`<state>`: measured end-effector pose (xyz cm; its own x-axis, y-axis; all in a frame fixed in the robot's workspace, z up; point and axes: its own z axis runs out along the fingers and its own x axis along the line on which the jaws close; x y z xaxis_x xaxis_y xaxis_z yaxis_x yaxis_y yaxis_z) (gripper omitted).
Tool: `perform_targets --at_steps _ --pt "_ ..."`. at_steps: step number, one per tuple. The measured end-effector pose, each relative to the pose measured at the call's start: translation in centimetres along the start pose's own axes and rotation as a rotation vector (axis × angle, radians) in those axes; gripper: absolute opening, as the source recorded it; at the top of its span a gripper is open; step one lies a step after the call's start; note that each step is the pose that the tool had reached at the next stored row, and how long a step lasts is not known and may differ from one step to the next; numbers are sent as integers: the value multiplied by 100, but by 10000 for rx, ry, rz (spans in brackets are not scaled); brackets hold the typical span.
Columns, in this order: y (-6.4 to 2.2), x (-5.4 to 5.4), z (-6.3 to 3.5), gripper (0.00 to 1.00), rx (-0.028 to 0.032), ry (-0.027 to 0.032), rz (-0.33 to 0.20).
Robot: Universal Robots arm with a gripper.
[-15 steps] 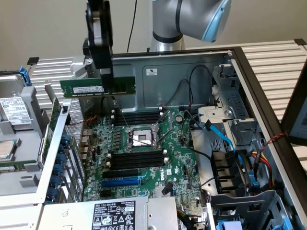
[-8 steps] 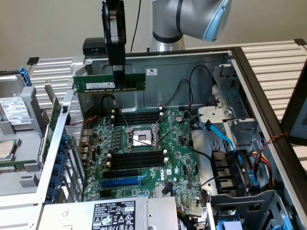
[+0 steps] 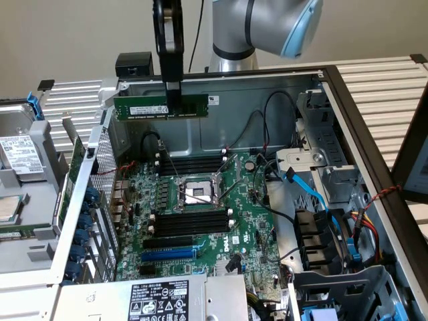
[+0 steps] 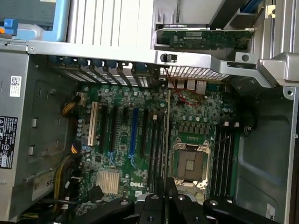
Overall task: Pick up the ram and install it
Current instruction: 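Pick up the ram and move it above insertion slot, then insert the ram into the slot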
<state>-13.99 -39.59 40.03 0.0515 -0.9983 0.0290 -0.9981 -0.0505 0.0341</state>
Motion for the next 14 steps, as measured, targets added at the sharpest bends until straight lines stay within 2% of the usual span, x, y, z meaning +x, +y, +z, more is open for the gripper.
perform_targets --at_steps 10,14 --pt "-189 8 27 13 3 -69 -3" --pt "-294 13 34 13 5 -89 -3"
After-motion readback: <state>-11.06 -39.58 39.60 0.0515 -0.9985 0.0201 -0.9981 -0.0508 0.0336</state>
